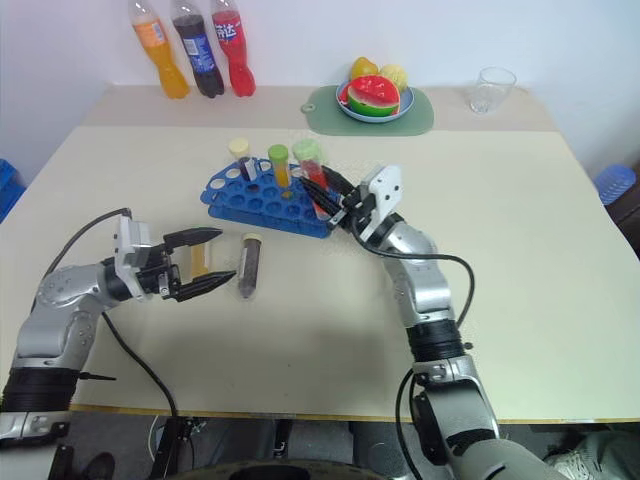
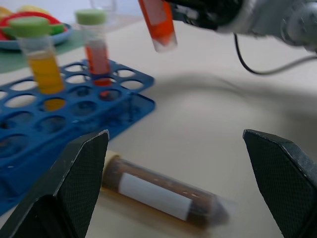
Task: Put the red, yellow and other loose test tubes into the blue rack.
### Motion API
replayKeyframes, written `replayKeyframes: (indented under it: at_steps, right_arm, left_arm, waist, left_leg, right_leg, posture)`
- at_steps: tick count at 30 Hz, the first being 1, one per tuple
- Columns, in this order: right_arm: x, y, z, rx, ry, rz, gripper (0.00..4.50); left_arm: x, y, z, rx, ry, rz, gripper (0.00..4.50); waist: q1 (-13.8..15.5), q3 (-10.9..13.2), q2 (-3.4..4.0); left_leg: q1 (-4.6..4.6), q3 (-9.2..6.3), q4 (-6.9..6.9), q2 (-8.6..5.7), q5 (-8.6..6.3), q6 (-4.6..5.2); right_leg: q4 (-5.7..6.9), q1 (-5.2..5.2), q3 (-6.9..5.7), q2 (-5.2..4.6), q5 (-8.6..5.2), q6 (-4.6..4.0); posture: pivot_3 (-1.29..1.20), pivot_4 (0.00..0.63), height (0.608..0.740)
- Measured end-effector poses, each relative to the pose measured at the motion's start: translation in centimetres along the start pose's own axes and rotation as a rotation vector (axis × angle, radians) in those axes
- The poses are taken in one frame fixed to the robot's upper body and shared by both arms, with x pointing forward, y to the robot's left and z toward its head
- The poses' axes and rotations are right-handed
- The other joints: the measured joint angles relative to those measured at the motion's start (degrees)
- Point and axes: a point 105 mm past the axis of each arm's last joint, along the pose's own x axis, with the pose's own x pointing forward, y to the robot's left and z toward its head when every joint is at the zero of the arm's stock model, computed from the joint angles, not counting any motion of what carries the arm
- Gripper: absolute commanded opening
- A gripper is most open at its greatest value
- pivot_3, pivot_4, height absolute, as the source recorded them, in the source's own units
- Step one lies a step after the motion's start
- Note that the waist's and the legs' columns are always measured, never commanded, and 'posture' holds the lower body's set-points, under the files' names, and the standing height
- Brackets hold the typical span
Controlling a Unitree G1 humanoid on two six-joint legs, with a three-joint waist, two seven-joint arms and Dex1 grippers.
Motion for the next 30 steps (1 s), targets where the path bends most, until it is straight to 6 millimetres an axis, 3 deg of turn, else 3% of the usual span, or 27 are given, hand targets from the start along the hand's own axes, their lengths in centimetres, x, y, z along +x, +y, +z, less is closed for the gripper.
replayKeyframes:
  at_steps: [13, 18, 30]
  right_arm:
    - [2.8, 1.8, -3.5, 0.074, -0.07, -0.017, 0.86]
    - [3.4, 1.4, -5.0, 0.075, -0.035, -0.039, 0.86]
    - [3.6, -0.4, -5.4, 0.049, -0.037, -0.108, 0.86]
  left_arm:
    - [0.1, 0.9, 0.1, -0.023, -0.055, 0.119, 4.5]
    - [-0.5, 0.9, 0.3, -0.01, -0.049, 0.139, 4.5]
    - [-1.2, 0.5, 0.4, -0.016, -0.034, 0.157, 4.5]
  waist:
    - [-1.42, 0.01, 0.02]
    - [-1.55, 0.01, 0.02]
    - [-1.56, 0.02, 0.03]
  left_leg:
    - [0.03, -0.09, -0.03, 0.01, 0.02, -0.04]
    - [0.03, -0.11, -0.06, 0.02, 0.03, -0.05]
    - [0.05, -0.14, -0.06, 0.02, 0.05, -0.09]
  right_leg:
    - [0.08, -0.05, 0.01, 0.01, 0.03, -0.04]
    - [0.11, -0.1, 0.02, 0.01, 0.04, -0.06]
    - [0.12, -0.08, 0.04, 0.0, 0.07, -0.1]
  posture:
    - [0.0, 0.15, 0.74]
    - [0.0, 0.15, 0.74]
    - [0.0, 0.15, 0.74]
